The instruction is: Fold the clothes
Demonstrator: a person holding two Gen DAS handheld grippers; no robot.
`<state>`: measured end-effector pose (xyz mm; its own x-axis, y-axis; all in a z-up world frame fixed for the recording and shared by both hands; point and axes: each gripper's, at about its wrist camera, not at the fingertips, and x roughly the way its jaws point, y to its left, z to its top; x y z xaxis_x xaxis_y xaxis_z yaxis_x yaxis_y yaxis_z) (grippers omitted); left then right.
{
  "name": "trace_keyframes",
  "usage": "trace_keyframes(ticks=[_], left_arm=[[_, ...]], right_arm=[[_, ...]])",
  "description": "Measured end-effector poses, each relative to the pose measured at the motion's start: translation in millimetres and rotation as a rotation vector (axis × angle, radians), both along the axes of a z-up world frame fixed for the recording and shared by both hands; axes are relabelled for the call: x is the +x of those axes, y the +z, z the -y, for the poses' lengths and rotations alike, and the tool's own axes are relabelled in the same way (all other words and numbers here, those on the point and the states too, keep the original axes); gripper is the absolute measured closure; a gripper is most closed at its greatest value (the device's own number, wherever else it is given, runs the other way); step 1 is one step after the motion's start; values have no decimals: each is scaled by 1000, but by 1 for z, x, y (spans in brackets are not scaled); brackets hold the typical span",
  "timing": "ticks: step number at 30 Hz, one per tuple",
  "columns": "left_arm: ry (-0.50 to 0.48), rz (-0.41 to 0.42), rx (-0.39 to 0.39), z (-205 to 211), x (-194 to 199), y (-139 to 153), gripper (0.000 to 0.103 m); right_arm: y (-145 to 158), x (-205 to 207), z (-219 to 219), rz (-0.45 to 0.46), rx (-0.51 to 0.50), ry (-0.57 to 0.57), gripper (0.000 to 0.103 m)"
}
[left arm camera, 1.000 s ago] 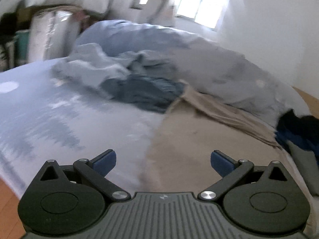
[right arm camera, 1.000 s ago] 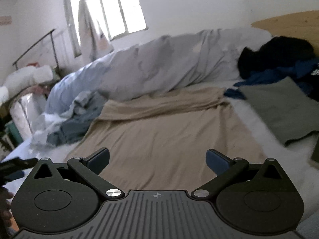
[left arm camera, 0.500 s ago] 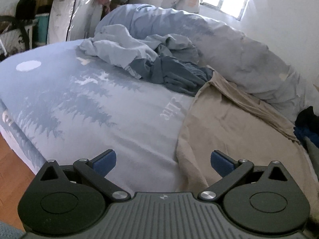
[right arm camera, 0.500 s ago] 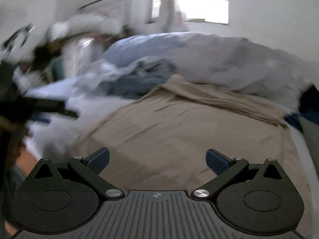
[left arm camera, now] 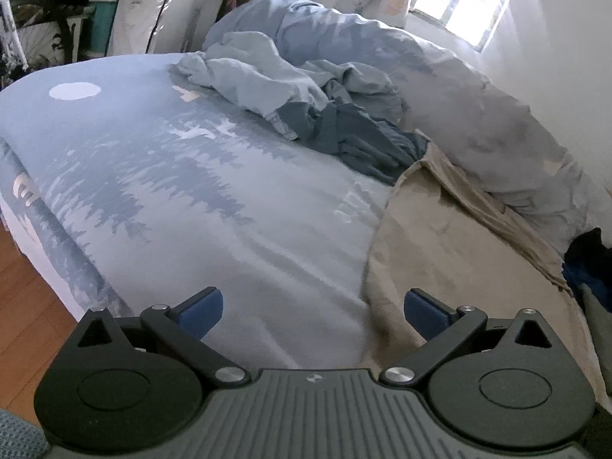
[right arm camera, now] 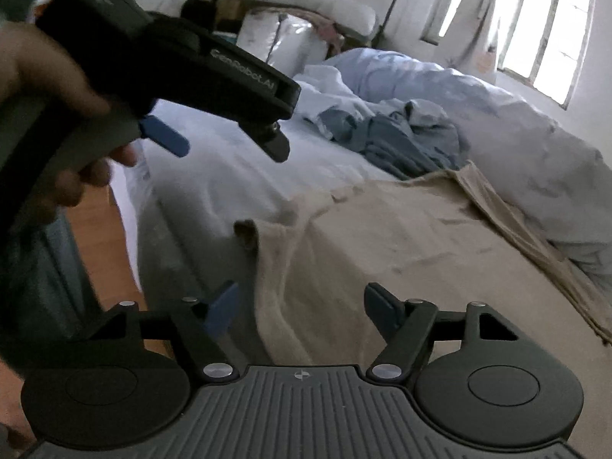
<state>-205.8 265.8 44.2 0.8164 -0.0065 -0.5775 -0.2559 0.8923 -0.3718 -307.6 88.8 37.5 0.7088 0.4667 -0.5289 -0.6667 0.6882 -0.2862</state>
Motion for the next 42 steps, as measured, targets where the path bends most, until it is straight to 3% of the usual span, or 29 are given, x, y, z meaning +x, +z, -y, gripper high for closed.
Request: trace_keyframes(ticks=[7, 15, 19, 22, 24, 25, 26, 28, 33, 37, 42], left_arm=[[24, 41, 25, -6, 1, -3, 0], [37, 33, -28, -14, 7, -16, 0], [-8, 48, -89, -16, 7, -18, 0], [-46, 56, -187, -17, 7, -23, 0], [-71, 60, -261, -18, 7, -26, 0], [-83, 63, -298, -19, 6, -27, 0], [-95, 65, -335, -19, 6, -29, 0], [-120, 70, -409, -20, 6, -32, 0], [-181, 81, -593, -23, 5, -40, 0], [-230, 37, -816, -14, 11, -63, 0], [-223, 23, -912, -7, 19, -81, 0]], right_arm=[[-14, 9, -25, 103, -74, -31, 38], [5, 34, 18, -5, 152, -245, 38], [0, 20, 5, 54, 103, -122, 38], [-3, 11, -7, 94, 42, -44, 38], [-1, 13, -4, 73, 55, -56, 39], [0, 13, -2, 74, 62, -63, 52], [2, 16, 0, 61, 69, -73, 76], [6, 21, 5, 28, 108, -95, 93], [12, 39, 24, -115, 265, -156, 93], [7, 60, 40, -247, 398, -191, 93], [0, 80, 48, -341, 488, -199, 93]])
